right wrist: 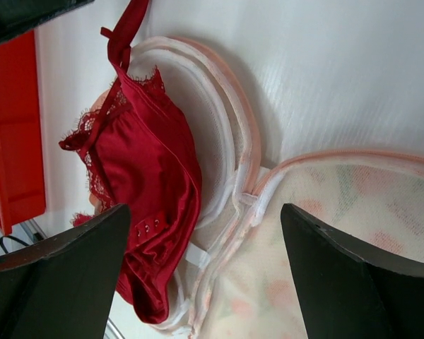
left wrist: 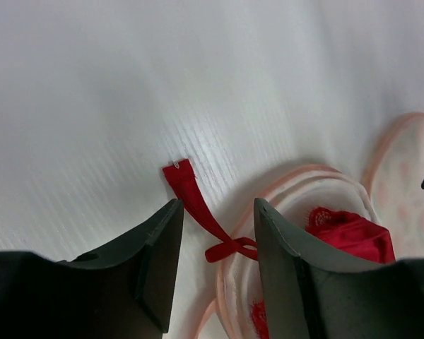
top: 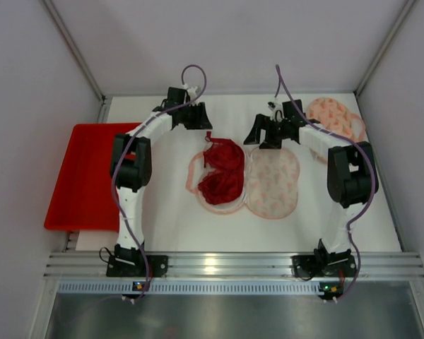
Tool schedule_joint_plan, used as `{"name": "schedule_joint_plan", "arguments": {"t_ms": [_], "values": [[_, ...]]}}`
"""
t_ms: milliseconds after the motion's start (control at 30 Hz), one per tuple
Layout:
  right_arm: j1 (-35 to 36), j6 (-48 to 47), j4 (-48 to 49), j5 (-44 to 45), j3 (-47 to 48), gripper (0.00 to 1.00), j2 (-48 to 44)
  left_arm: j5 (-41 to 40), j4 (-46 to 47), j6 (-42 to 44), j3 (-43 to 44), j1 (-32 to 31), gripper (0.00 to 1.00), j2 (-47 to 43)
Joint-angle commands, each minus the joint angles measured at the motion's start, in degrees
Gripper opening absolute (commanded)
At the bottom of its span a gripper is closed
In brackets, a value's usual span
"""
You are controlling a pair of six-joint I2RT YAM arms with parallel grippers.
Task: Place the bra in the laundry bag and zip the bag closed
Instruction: Adjust the bra in the laundry bag.
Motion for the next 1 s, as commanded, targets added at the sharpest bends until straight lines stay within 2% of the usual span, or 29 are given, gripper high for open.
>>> {"name": "schedule_joint_plan", "arguments": {"t_ms": [0,133,367,567,800,867,933,967], "values": [[-0.9,-1.4,1.8,-1.6,-0.8,0.88,-2.8,-4.9,3.9,-2.8,4.0,-0.7,0.5,0.7],[-1.6,-1.6,1.3,-1.8,-1.7,0.88,-3.9,-11.5,3.9,-3.9,4.5,-1.1,0.5,2.8],[-3.3,-2.3,0.8,-1.4,-2.9,0.88,-4.2,-12.8,3.9,-3.6,4.4,-1.9,0.49,5.6],[-4.5,-2.6,-0.1,-1.4,-3.2,0.88,-4.6,-18.5,3.8,-1.4,1.6,-4.4,0.48,4.7],[-5.4,-2.8,-0.2,-1.2,-3.5,0.88,-4.5,-28.0,1.8,3.7,-3.6,-8.1,0.43,2.1],[-5.4,-2.7,-0.1,-1.2,-3.6,0.88,-4.5,-31.8,0.6,3.0,-3.6,-8.9,0.38,2.2],[-5.5,-2.7,-0.1,-1.3,-3.6,0.88,-4.5,-33.3,-2.4,2.1,-3.0,-8.9,0.36,2.5],[-5.5,-2.7,-0.1,-1.3,-3.6,0.88,-4.5,-33.3,-3.2,1.6,-2.5,-8.9,0.32,2.6]]}}
